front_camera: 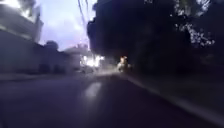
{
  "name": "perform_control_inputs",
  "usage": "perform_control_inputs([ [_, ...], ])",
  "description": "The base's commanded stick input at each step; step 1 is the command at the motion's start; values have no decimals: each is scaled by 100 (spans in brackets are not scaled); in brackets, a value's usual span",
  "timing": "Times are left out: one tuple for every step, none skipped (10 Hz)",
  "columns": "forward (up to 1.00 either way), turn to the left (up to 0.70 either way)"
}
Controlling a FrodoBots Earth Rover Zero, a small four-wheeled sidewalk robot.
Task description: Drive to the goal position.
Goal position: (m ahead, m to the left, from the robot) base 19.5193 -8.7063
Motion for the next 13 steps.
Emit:
perform_control_inputs([
  [70, 0],
  [70, 0],
  [70, 0],
  [70, 0],
  [70, 0],
  [70, 0],
  [70, 0],
  [70, 0],
  [14, 0],
  [70, 0],
  [70, 0],
  [70, 0],
  [70, 0],
])
